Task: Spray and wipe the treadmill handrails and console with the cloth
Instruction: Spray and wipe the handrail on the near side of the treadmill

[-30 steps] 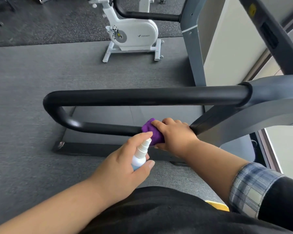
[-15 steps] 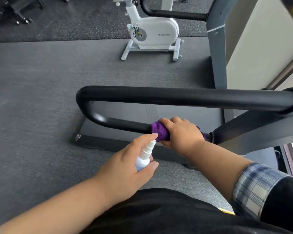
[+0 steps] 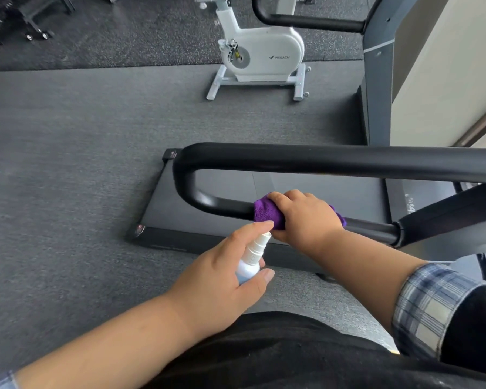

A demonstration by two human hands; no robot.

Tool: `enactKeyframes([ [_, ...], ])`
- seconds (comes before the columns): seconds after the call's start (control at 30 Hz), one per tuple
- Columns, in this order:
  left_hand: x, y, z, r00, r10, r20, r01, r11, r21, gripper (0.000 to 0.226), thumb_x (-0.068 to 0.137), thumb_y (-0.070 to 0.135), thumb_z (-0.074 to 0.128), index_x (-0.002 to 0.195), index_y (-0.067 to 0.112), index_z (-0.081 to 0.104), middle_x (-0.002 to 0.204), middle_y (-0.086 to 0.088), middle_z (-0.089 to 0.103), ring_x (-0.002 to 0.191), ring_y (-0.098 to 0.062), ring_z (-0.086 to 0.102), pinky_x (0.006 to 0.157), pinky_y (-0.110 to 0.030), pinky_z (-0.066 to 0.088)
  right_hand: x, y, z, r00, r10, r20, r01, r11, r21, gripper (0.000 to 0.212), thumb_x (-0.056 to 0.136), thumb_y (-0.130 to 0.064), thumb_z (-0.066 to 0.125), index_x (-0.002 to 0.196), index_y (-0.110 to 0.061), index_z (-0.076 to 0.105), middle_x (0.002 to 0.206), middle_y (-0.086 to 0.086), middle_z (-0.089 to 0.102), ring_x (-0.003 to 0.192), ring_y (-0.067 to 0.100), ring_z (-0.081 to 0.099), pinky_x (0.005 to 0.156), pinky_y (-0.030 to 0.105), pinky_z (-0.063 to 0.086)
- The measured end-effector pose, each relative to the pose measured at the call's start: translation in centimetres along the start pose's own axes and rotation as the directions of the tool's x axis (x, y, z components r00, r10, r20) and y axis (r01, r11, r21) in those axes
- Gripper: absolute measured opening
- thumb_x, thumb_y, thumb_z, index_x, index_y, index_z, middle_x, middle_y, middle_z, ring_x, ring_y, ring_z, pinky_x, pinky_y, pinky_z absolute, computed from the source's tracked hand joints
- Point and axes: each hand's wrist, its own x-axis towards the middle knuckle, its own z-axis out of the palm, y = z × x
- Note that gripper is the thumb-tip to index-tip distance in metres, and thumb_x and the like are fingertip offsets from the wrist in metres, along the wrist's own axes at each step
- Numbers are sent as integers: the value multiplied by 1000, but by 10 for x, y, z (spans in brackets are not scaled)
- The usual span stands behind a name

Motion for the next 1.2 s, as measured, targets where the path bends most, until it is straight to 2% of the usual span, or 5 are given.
enactKeyframes([
  [0.37,-26,-77,-78,998,56,18,-55,998,-41,59,83,56,56,129,76,26,104,25,61,97,-5,61,84,-6,40,45,-85,10,998,52,-43,-52,999,4,76,73,-74,59,137,-39,40,116,-3,60,102,26,61,77,40,54],
  [0.53,-30,-104,-106,990,119,80,-115,992,-56,60,85,53,57,130,76,24,106,33,57,97,2,61,84,-4,39,54,-109,10,992,101,-69,-89,983,159,86,69,-81,45,139,-31,47,121,-3,61,110,24,59,91,41,51],
  [0.67,-35,-122,-121,982,145,117,-139,988,-62,59,83,57,54,128,79,23,106,34,57,96,1,60,82,-5,40,52,-126,16,962,169,-216,-89,937,337,80,74,-78,59,135,-26,50,118,-3,63,107,21,60,92,36,48],
  [0.83,-33,-130,-128,961,202,187,-196,979,-48,59,81,61,52,127,80,21,110,32,56,98,0,59,83,-4,39,49,-139,22,948,167,-271,-128,979,156,86,78,-65,65,150,-30,34,122,1,64,106,29,61,92,45,50],
  [1.2,-19,-114,-101,958,233,166,-232,972,-28,62,86,49,62,126,78,24,106,29,59,95,0,60,81,-3,38,20,-109,24,964,148,-219,-142,989,45,71,78,-40,82,141,-29,52,127,6,59,114,34,56,99,49,46],
])
